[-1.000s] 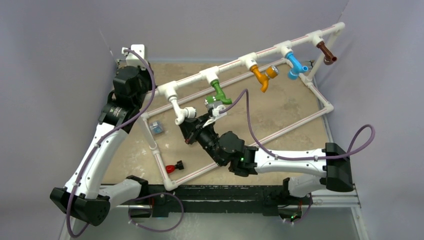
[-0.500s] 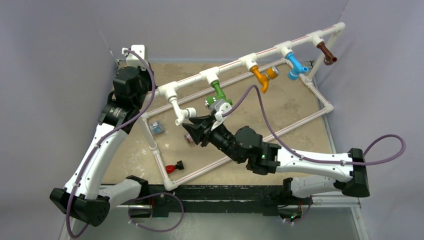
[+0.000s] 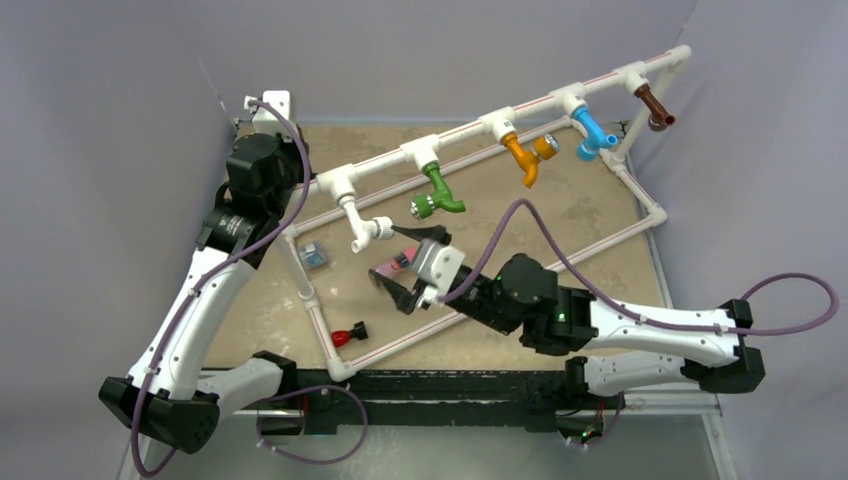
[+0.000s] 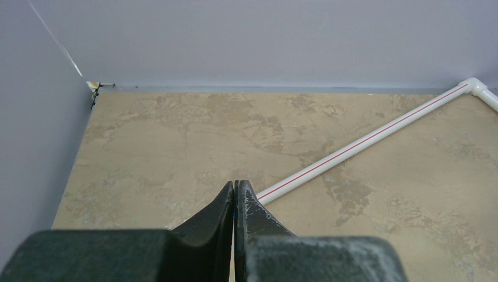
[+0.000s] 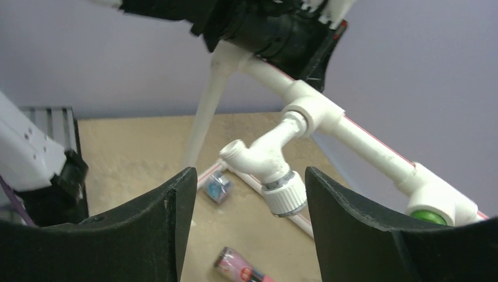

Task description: Install the water faucets

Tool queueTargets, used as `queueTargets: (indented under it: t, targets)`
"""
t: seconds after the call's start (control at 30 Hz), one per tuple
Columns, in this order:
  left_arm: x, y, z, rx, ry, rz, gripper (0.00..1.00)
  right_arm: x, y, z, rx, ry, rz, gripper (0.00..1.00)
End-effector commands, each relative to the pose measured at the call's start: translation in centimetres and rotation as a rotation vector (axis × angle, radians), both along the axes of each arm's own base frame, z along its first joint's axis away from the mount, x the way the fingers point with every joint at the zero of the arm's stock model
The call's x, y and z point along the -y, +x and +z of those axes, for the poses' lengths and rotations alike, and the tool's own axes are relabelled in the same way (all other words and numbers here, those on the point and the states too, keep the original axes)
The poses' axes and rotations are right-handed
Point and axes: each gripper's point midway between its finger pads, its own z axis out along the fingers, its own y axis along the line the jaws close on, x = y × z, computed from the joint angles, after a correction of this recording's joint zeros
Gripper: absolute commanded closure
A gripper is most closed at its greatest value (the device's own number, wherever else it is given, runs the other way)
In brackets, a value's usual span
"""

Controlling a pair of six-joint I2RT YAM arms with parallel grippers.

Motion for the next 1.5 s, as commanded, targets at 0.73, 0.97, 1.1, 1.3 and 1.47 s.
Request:
queueTargets:
  t: [0.73, 0.97, 1.1, 1.3, 1.47]
  targets:
    - [2.5, -2.8, -9.7, -0.335, 0.059, -0.128, 1.00, -4.2, 4.2, -1.8, 0.636, -0.350, -0.466, 0.29]
    - [2.5, -2.9, -9.6, -0.334, 0.061, -0.130, 1.00, -4.0, 5.9, -0.6, 0.588, -0.274, -0.539, 0.58]
    - [2.6, -2.9, -9.6, -0.333, 0.061, -0.130, 1.00, -3.7, 6.6, -0.2, 0.521, -0.216, -0.548, 0.82]
    - [2.6, -2.9, -9.6, -0.334, 0.063, -0.131, 1.00, -3.4, 7.2, 0.0, 0.370, -0.085, -0.547, 1.00]
    - [2.6, -2.9, -9.6, -0.333, 0.063, -0.130, 1.00, -3.6, 7.0, 0.6, 0.096, 0.157, -0.503, 1.00]
